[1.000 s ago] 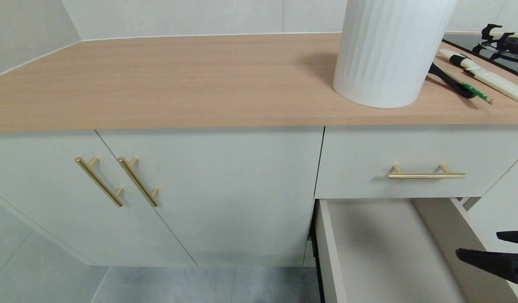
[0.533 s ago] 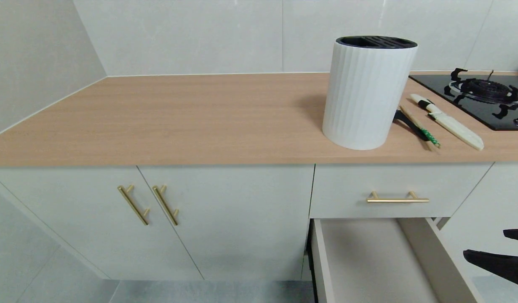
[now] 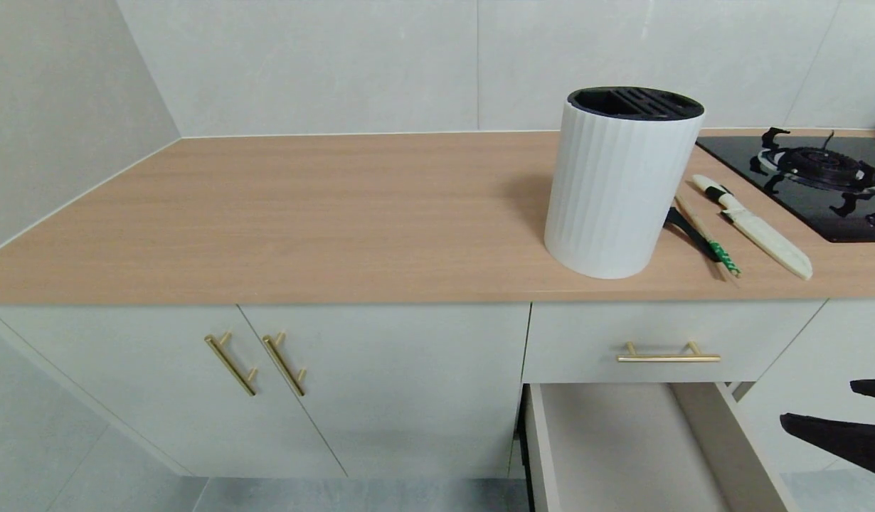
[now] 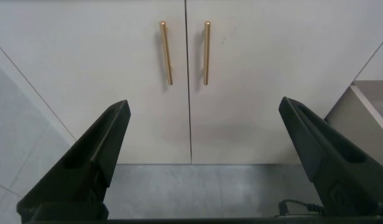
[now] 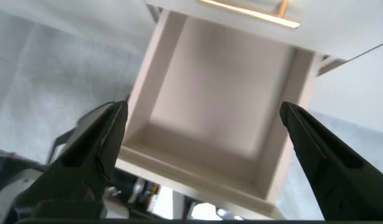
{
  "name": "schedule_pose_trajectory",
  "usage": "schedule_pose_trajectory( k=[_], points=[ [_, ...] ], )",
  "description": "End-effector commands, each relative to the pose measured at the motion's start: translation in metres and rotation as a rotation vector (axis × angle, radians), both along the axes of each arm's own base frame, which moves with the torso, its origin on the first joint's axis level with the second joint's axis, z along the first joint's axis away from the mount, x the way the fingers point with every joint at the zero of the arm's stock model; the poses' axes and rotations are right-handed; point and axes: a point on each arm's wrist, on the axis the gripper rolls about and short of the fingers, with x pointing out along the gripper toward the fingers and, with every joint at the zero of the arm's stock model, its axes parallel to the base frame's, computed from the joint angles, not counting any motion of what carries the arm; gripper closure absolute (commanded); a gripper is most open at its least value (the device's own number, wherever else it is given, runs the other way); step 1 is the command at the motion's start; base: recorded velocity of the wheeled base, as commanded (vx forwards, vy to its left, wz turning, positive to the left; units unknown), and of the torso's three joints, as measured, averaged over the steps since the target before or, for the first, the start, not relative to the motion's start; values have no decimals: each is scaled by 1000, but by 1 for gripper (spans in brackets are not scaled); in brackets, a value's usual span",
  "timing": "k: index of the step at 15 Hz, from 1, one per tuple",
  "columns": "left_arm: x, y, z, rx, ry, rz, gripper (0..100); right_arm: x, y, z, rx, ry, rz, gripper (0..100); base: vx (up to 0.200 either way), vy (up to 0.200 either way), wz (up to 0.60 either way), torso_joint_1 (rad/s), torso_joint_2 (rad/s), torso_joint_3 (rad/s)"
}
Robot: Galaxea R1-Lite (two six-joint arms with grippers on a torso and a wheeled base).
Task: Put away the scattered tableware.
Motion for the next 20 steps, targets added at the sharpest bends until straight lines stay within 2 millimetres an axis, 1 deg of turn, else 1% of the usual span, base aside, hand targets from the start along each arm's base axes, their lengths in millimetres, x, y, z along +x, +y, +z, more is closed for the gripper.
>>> schedule_pose_trajectory(
  k=[1,2,3,6,7,9,11,12,15,16,20],
  points=[
    [0,0,0,0,1,0,0,17,5,18,0,-30,-30,0,0,0,0,0,0,0],
    [0,0,0,0,1,0,0,31,6,33,18,-52,-61,0,0,0,0,0,0,0],
    [0,0,0,0,1,0,0,57,9,48,18,-61,-105,0,0,0,0,0,0,0],
    [0,0,0,0,1,0,0,110,15,63,10,-29,-242,0,0,0,0,0,0,0],
    [0,0,0,0,1,0,0,125,18,60,21,-10,-291,0,0,0,0,0,0,0],
    [0,0,0,0,1,0,0,151,24,43,3,42,-330,0,0,0,0,0,0,0],
    [0,0,0,0,1,0,0,170,23,31,-8,39,-409,0,0,0,0,0,0,0],
    [0,0,0,0,1,0,0,175,24,28,-10,37,-428,0,0,0,0,0,0,0],
    [0,0,0,0,1,0,0,181,24,27,3,21,-439,0,0,0,0,0,0,0],
    [0,0,0,0,1,0,0,184,20,26,9,17,-455,0,0,0,0,0,0,0],
    [0,0,0,0,1,0,0,187,19,25,13,11,-461,0,0,0,0,0,0,0]
  ],
)
